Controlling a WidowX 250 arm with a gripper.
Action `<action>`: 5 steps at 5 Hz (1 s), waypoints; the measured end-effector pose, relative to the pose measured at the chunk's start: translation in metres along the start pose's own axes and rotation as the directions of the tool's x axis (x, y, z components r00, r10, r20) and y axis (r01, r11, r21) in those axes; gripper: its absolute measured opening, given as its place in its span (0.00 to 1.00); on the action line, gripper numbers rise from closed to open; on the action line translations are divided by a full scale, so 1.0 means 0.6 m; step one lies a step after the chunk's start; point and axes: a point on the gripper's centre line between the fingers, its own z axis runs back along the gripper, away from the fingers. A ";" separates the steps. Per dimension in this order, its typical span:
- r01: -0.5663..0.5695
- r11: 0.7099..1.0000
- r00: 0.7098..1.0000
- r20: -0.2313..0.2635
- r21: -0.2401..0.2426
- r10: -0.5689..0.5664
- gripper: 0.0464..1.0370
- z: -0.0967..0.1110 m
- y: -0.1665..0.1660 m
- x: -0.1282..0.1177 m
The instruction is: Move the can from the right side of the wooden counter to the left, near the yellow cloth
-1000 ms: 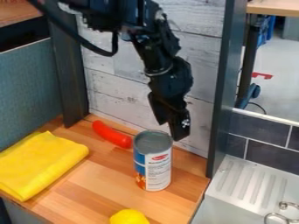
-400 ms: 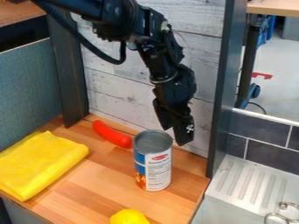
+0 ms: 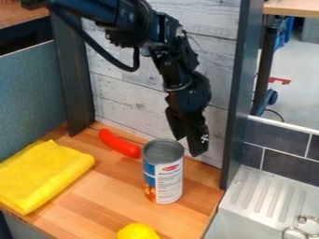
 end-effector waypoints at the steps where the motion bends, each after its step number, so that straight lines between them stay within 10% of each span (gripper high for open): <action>1: -0.009 1.000 1.000 -0.017 0.000 0.009 0.96 -0.015 0.003 -0.004; 4: -0.010 0.999 0.998 -0.058 0.031 0.012 0.96 -0.030 0.014 -0.018; 5: -0.002 0.999 0.983 -0.183 0.034 0.008 0.96 -0.048 0.011 -0.073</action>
